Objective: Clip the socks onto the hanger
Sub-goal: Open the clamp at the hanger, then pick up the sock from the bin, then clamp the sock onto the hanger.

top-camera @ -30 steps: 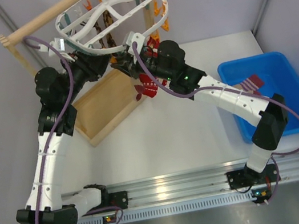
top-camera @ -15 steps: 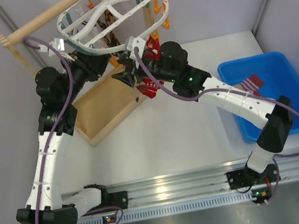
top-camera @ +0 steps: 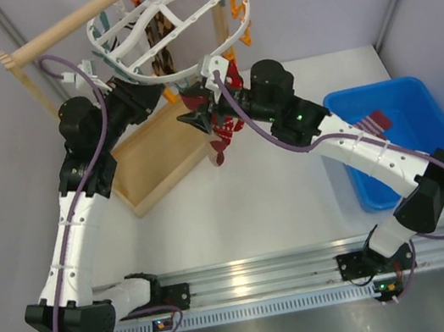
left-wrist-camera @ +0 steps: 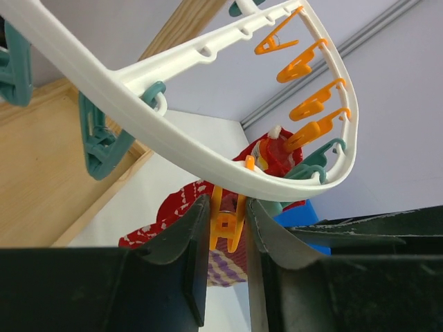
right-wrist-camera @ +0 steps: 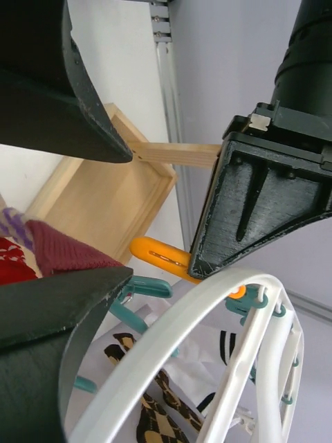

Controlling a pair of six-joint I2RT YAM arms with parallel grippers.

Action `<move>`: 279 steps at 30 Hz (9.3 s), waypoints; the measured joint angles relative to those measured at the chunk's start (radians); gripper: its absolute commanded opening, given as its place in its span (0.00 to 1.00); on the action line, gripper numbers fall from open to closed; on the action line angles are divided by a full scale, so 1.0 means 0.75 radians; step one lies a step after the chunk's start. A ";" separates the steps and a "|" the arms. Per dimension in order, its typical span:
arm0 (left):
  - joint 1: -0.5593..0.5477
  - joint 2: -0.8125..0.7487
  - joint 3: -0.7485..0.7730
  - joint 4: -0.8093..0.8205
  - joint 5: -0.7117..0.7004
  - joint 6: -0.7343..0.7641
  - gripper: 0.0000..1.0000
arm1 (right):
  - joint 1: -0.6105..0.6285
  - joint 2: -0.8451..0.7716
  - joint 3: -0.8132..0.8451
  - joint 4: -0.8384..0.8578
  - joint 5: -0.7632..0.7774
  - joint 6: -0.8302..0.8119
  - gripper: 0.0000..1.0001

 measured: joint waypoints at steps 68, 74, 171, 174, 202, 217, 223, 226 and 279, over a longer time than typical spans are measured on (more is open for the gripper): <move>0.001 -0.023 -0.033 -0.007 -0.031 0.022 0.00 | -1.637 0.479 -0.356 -0.436 0.627 0.654 0.59; 0.000 -0.023 -0.035 -0.007 -0.035 0.025 0.00 | -1.610 0.499 -0.364 -0.431 0.625 0.650 0.59; 0.003 0.021 -0.057 0.104 0.212 0.084 0.00 | -0.271 0.289 0.202 -0.217 -0.640 -0.146 0.00; 0.003 0.021 -0.057 0.105 0.218 0.085 0.00 | -0.284 0.301 0.202 -0.216 -0.641 -0.114 0.00; 0.006 0.021 -0.075 0.138 0.234 0.109 0.00 | -0.300 0.301 0.214 -0.272 -0.799 -0.067 0.00; 0.006 0.021 -0.078 0.143 0.234 0.111 0.00 | -0.300 0.323 0.284 -0.202 -0.793 0.080 0.00; 0.008 0.021 -0.078 0.143 0.234 0.110 0.00 | -0.300 0.344 0.311 -0.229 -0.776 0.056 0.00; 0.009 0.021 -0.078 0.143 0.234 0.109 0.00 | -0.300 0.346 0.317 -0.258 -0.752 0.022 0.00; 0.027 -0.110 -0.130 0.040 0.234 0.205 0.98 | -0.323 0.354 0.382 -0.241 -0.596 0.222 0.00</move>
